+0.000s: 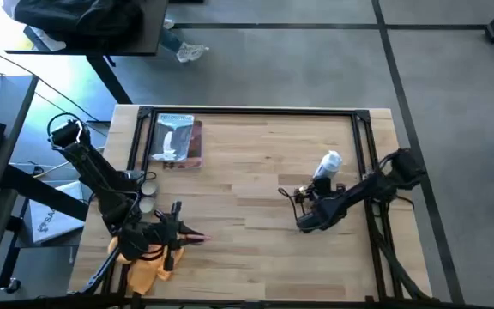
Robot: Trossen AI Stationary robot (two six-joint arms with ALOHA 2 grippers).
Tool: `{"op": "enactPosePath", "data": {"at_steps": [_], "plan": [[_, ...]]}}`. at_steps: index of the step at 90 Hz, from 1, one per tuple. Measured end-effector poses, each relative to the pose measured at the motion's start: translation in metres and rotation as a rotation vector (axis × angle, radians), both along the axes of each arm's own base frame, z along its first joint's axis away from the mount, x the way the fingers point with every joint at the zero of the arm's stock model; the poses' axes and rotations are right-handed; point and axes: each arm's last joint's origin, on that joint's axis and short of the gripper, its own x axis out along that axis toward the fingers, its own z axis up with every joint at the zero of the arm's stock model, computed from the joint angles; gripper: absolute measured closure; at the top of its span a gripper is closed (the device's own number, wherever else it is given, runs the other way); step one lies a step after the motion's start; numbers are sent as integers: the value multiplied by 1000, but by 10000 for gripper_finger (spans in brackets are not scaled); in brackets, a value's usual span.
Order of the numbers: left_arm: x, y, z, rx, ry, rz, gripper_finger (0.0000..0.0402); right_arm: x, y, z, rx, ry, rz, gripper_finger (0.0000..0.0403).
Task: Apply microfiber cloth
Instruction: Spray the cellphone on the front and back using the spray bottle, then wipe the front and back of the cellphone with the yellow microfiber cloth
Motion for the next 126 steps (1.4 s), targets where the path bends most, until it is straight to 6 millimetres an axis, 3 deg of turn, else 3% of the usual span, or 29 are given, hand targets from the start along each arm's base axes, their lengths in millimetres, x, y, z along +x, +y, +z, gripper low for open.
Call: {"op": "enactPosePath", "data": {"at_steps": [31,40,57,78,103,126], "plan": [[7,4,-2,3,4,26,390,55,68,47,-43,5,633,403],[11,6,0,-16,-18,50,390,73,79,64,-52,-32,775,397],[19,5,2,-27,-65,59,390,100,86,89,-35,-158,1021,339],[28,5,10,-39,-145,82,390,119,88,117,-157,-373,1225,260],[42,16,23,-32,-245,76,390,132,71,129,-211,-477,1252,259],[54,23,23,-54,-262,52,390,137,65,141,-271,-588,1299,261]]}}
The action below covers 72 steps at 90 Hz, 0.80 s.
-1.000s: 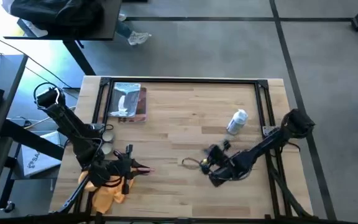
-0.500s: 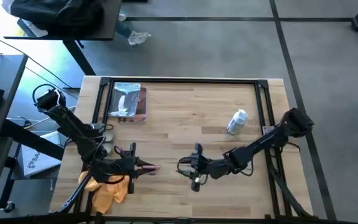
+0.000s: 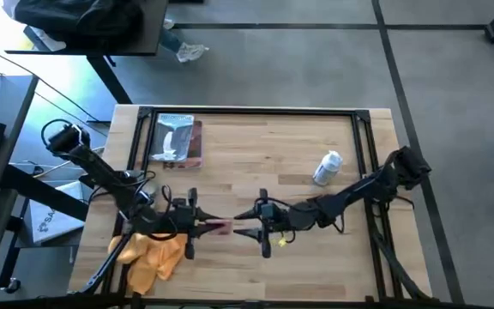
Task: Apply microfiber cloth
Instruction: Wipe the front and back of the cellphone with the yellow microfiber cloth
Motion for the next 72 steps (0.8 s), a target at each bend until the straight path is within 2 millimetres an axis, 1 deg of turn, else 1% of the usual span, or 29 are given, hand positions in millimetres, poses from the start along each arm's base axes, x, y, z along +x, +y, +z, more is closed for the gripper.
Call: {"op": "enactPosePath", "data": {"at_steps": [14,24,37,59,72], "plan": [[10,-2,-8,9,0,-23,390,2,-3,5,16,-50,17,261],[12,-2,-10,24,4,-20,390,2,-3,9,29,-87,37,263],[12,-2,-6,38,-23,-17,390,2,-2,11,33,-96,51,276],[14,1,1,25,-87,-3,390,6,-1,26,-10,-148,52,313],[15,3,7,30,-135,2,390,8,0,36,-40,-182,48,326]]}}
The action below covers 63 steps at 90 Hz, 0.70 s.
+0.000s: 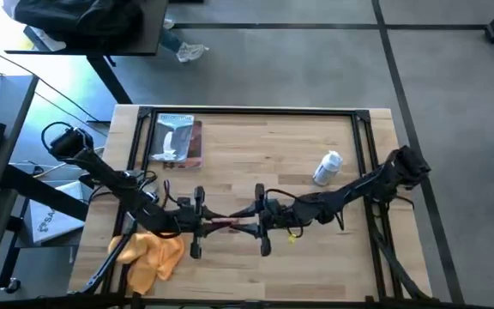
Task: Apply microfiber cloth
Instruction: Wipe the front and back of the cellphone with the yellow microfiber cloth
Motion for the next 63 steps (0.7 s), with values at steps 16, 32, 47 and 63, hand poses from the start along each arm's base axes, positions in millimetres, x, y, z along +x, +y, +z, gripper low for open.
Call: {"op": "enactPosePath", "data": {"at_steps": [16,32,47,63], "plan": [[1,2,7,7,-60,-12,390,2,0,11,-21,-33,-5,330],[2,5,11,7,-94,1,390,3,1,15,-32,-47,-11,330],[0,3,14,35,-132,-10,390,3,1,16,-46,-54,-23,330],[-7,0,25,44,-211,-20,390,3,1,12,-72,-29,-28,330]]}}
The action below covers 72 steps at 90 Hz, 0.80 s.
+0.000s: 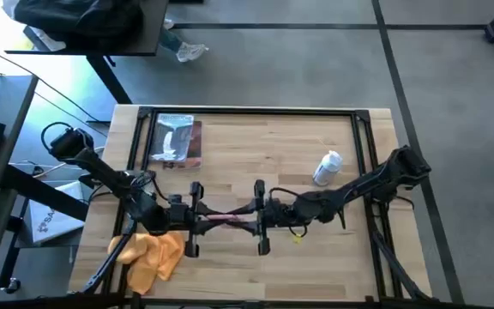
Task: Apply microfiber cloth
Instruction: Wipe the front and back of the cellphone with the yellow microfiber cloth
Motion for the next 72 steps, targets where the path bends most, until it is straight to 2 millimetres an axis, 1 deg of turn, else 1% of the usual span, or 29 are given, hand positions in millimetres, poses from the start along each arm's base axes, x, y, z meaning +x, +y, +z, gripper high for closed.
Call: {"op": "enactPosePath", "data": {"at_steps": [18,33,50,64,72], "plan": [[-2,-3,1,18,-10,-3,390,0,0,-1,4,13,2,330],[3,2,-2,20,13,12,390,0,-1,2,16,-22,12,330],[8,9,-2,12,10,21,390,2,-4,1,37,-12,27,330],[13,11,-5,5,4,-12,390,2,-6,1,37,-10,24,330],[14,10,-6,5,1,-15,390,3,-6,1,35,-6,28,339]]}}
